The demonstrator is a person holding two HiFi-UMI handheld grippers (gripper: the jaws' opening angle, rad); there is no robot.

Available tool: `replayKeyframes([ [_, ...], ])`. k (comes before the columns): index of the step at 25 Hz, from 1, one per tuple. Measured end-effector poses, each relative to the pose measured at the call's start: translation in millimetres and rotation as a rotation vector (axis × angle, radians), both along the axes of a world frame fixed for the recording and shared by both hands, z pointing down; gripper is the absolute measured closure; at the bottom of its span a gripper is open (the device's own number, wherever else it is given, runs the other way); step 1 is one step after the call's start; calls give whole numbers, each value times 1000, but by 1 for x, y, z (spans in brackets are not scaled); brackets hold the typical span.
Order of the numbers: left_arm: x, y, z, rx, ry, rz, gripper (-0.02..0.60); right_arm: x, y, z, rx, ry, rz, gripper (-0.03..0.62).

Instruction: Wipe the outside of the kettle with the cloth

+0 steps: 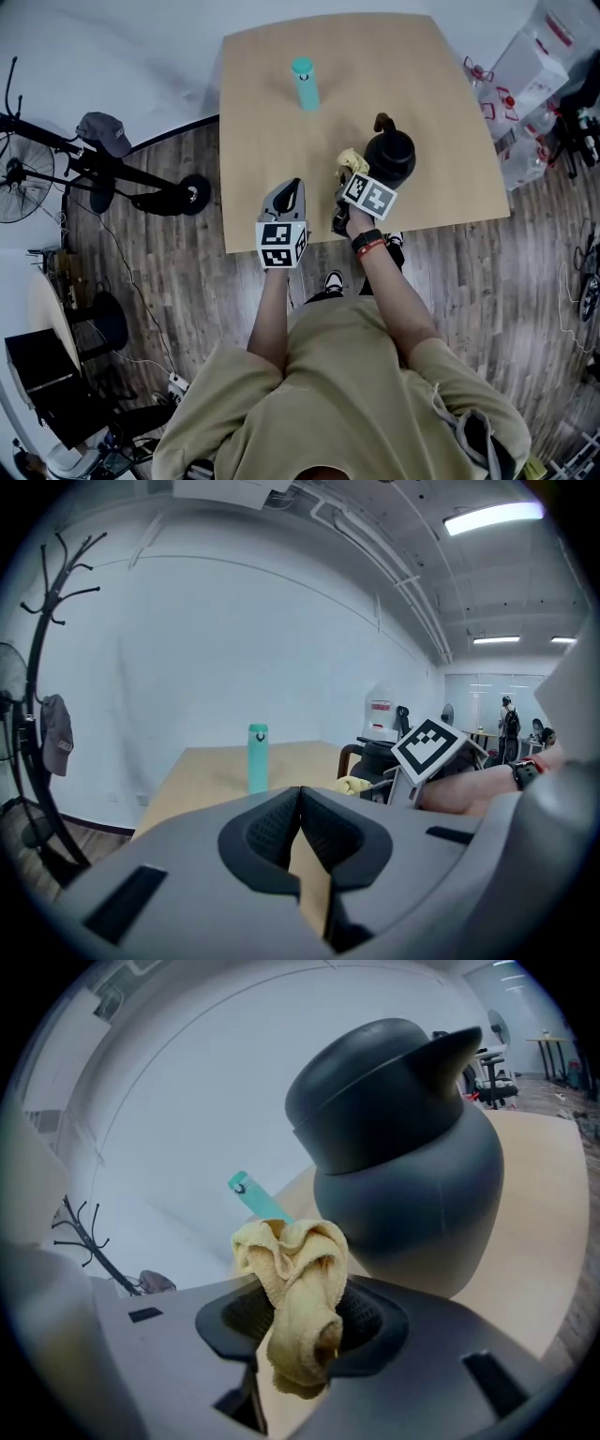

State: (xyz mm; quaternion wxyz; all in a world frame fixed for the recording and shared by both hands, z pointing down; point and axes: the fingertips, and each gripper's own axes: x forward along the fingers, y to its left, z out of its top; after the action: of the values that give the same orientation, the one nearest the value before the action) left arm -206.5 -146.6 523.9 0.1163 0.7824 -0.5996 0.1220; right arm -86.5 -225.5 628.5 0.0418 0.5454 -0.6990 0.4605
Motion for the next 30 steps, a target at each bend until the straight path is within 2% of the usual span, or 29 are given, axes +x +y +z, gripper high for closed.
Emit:
replayKeyframes([
  [3,-2,1,2,-2,0,-4,557,8,-2,2,-6,-22,38,419],
  [9,3,2,4,-5,2,7,557,11,2,2,-8,-41,32,419],
  [22,36,6,16,-14,15,60,557,35,35,10,23,10,-68,421],
  [30,69,8,16,-2,27,126,557,59,52,9,35,59,-106,421],
])
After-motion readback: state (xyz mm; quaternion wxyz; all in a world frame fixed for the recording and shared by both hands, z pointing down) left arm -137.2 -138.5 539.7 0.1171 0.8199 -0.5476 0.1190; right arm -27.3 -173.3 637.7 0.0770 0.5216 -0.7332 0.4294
